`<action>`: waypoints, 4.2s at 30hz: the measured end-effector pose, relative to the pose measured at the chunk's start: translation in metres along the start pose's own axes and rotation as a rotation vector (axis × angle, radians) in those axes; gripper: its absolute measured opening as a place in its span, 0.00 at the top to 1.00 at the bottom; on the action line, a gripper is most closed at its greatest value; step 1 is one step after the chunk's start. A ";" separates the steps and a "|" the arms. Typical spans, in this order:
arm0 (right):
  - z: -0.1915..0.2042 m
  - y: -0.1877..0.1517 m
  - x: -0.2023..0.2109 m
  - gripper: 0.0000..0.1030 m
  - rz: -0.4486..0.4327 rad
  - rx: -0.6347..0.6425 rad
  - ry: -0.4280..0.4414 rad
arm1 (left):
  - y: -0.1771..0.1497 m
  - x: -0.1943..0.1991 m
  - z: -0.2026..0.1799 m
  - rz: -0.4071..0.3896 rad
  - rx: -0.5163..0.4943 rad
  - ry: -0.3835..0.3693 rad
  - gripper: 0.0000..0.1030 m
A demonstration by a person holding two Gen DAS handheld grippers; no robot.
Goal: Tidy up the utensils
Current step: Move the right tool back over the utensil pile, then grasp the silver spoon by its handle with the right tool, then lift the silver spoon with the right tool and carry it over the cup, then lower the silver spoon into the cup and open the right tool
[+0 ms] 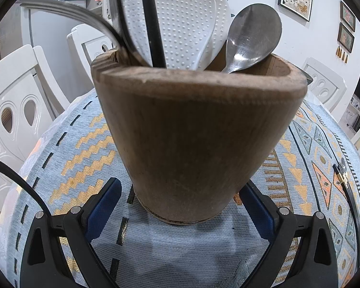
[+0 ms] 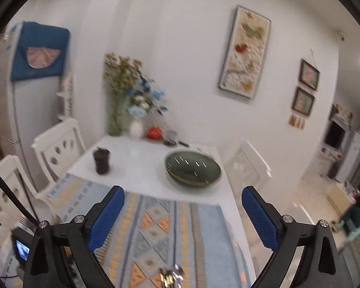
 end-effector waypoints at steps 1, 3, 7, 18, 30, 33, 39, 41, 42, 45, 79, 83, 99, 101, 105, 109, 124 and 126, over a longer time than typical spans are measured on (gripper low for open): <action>-0.003 -0.007 -0.008 0.05 0.040 0.000 -0.007 | 0.000 0.000 0.000 0.001 0.000 0.000 0.04; -0.012 -0.023 -0.024 0.05 0.114 -0.019 -0.015 | 0.000 0.001 0.000 0.000 0.000 0.000 0.04; -0.023 -0.066 -0.064 0.08 0.294 -0.046 0.000 | 0.000 0.001 0.000 0.001 0.001 0.000 0.04; -0.018 -0.218 -0.177 0.64 0.917 -0.182 0.210 | -0.001 0.001 0.002 0.008 0.002 0.000 0.04; 0.010 -0.241 -0.208 0.63 0.959 -0.028 0.222 | 0.000 -0.002 0.002 0.015 0.002 0.003 0.04; 0.025 -0.237 -0.210 0.60 0.916 0.083 0.187 | 0.000 -0.003 0.002 0.015 0.002 0.003 0.04; 0.036 -0.228 -0.218 0.62 0.886 0.137 0.179 | 0.000 -0.003 0.002 0.015 0.002 0.003 0.04; 0.034 -0.226 -0.218 0.68 0.878 0.122 0.183 | 0.000 -0.003 0.002 0.016 0.002 0.002 0.04; 0.033 -0.225 -0.218 0.70 0.875 0.128 0.178 | 0.000 -0.003 0.002 0.016 0.002 0.003 0.04; 0.033 -0.224 -0.209 0.70 0.865 0.145 0.161 | 0.000 -0.003 0.002 0.015 0.002 0.003 0.04; 0.008 -0.115 -0.114 0.70 0.460 -0.143 0.311 | 0.000 -0.003 0.002 0.016 0.002 0.003 0.04; 0.021 -0.095 -0.109 0.70 0.414 -0.160 0.340 | 0.000 -0.003 0.002 0.016 0.001 0.003 0.04; 0.107 0.029 -0.013 0.70 0.131 -0.140 0.707 | 0.001 0.002 0.004 -0.001 0.006 -0.004 0.04; 0.125 0.037 -0.002 0.70 0.124 -0.133 0.769 | 0.000 0.003 0.005 -0.004 0.005 -0.004 0.04; 0.161 0.045 0.013 0.70 0.111 -0.097 0.837 | -0.001 0.006 0.004 -0.010 0.005 -0.004 0.04; 0.192 0.040 0.019 0.70 0.119 -0.043 0.854 | -0.001 0.009 0.003 -0.017 0.005 -0.005 0.04; 0.218 0.001 -0.008 0.70 0.248 0.030 0.798 | -0.002 0.012 0.001 -0.022 0.005 -0.006 0.04; 0.220 -0.001 -0.010 0.70 0.268 0.045 0.798 | -0.002 0.012 0.000 -0.022 0.006 -0.007 0.04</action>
Point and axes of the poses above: each gripper's, at about its wrist camera, not at the fingertips, and x roughly against the way its jaws point, z to its left, y to its top, the point moved 5 cm from there along -x, roughly the way its jaws point, and after that the axes turned 13 degrees about -y, right-handed, at the moved point
